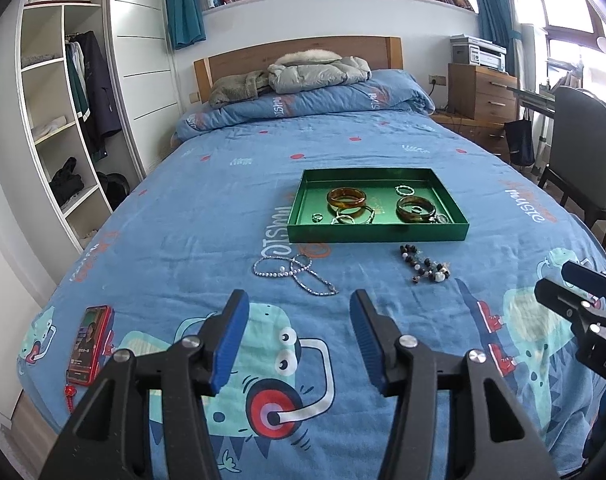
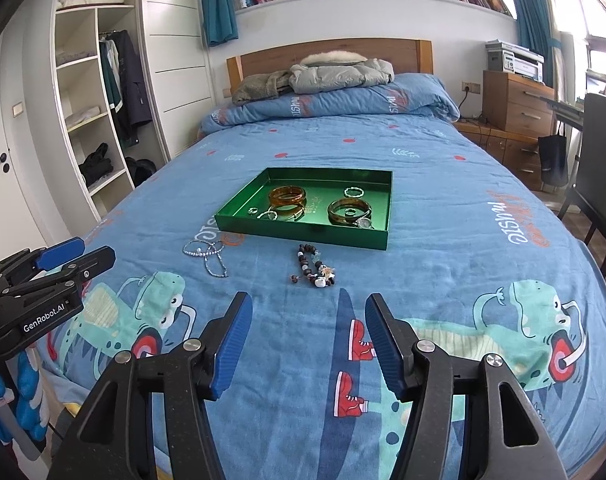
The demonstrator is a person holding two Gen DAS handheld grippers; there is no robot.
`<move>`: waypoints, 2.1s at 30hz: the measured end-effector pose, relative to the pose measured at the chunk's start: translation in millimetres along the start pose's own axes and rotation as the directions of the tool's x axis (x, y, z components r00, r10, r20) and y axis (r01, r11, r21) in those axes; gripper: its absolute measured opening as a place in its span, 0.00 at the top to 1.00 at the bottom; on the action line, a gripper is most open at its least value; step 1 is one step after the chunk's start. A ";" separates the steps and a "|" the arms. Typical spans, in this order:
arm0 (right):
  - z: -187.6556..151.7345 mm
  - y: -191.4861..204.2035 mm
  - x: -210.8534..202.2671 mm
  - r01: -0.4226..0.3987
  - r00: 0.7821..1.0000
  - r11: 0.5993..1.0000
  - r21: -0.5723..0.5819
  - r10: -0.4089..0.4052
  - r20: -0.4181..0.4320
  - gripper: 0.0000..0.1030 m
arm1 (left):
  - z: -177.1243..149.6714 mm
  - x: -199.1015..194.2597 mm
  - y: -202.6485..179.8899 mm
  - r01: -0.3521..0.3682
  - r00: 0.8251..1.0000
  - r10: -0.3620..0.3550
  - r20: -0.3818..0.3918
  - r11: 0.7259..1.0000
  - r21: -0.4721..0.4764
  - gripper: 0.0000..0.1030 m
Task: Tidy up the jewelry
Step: 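Grasp the pearl-and-silver necklace with the left tool while the right tool grasps the brown beaded bracelet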
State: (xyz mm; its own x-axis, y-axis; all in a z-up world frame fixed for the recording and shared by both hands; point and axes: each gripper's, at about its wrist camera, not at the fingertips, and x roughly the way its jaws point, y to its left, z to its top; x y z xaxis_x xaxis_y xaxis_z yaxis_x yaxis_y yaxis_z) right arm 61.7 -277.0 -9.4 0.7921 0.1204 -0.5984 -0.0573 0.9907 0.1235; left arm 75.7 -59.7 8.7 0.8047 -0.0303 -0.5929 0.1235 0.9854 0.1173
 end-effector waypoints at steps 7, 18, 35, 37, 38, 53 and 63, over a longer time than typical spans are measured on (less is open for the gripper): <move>0.3 -4.2 20.8 0.004 1.000 1.000 -0.007 -0.004 -0.012 0.41 | 0.9 24.5 -2.2 0.009 0.999 -0.009 -0.037 1.000 0.001 0.51; -3.8 -4.4 72.1 -0.031 0.997 0.999 -0.024 0.030 -0.070 0.41 | -6.3 74.7 0.1 0.014 0.993 -0.015 -0.118 1.000 -0.014 0.50; -1.4 -11.8 153.3 -0.072 0.985 0.996 -0.054 0.062 -0.161 0.41 | -19.8 146.3 14.0 0.142 0.968 -0.166 -0.191 0.981 -0.133 0.49; 0.0 -13.2 161.5 -0.077 0.982 0.995 -0.061 0.065 -0.177 0.41 | -18.6 154.7 12.3 0.157 0.963 -0.183 -0.199 0.978 -0.139 0.49; 0.5 -13.6 165.5 -0.078 0.981 0.995 -0.067 0.065 -0.185 0.41 | -17.7 160.8 11.4 0.162 0.960 -0.190 -0.205 0.976 -0.143 0.49; 15.5 -14.9 208.5 -0.119 0.970 0.986 -0.117 0.090 -0.227 0.41 | 3.9 237.8 3.2 0.040 0.965 -0.069 -0.253 0.992 -0.117 0.50; 9.2 -12.6 206.1 -0.153 0.964 0.979 -0.132 0.119 -0.237 0.81 | -16.2 207.5 -10.2 0.144 0.958 -0.155 -0.241 0.988 -0.062 0.96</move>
State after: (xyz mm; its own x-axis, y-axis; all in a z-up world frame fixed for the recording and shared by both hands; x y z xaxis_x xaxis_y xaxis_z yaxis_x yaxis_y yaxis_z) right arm 231.3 -265.3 -127.0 0.6126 0.2486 -0.7503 -0.2578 0.9602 0.1076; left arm 232.0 -73.3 -128.5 0.6123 -0.1411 -0.7780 0.2015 0.9793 -0.0191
